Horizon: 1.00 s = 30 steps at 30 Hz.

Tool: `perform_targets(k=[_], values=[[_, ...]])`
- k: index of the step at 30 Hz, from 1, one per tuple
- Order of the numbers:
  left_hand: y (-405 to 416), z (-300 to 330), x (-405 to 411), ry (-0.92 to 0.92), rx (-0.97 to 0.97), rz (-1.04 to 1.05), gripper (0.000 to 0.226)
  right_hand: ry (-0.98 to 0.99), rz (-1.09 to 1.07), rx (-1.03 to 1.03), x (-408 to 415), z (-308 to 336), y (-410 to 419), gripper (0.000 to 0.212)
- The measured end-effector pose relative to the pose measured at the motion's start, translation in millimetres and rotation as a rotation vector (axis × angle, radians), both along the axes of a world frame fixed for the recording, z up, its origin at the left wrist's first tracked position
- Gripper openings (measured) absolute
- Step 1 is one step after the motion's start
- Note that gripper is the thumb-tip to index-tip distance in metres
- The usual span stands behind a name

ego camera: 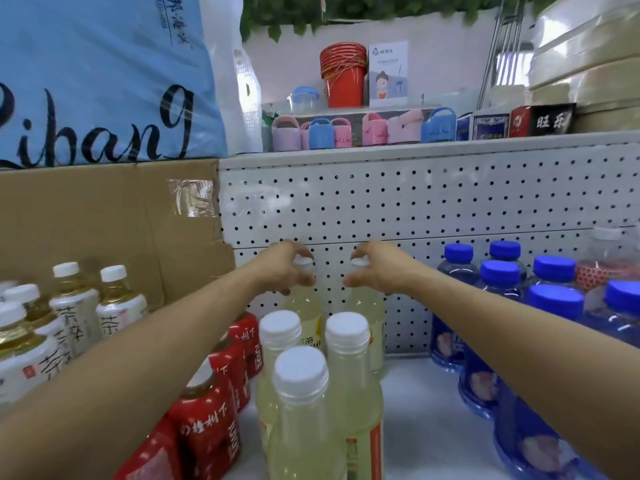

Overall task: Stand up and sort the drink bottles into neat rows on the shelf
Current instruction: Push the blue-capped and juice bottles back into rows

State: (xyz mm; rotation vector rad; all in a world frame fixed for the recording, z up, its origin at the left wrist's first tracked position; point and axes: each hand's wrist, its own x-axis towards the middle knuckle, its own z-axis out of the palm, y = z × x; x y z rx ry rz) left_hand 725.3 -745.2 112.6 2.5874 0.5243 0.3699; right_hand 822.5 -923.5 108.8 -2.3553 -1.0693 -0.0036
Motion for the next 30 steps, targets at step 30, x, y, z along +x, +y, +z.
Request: perform_targets(k=[30], values=[[-18, -12, 33, -0.112, -0.032, -0.224, 0.047, -0.066, 0.021, 0.024, 21, -5, -4, 0.04]])
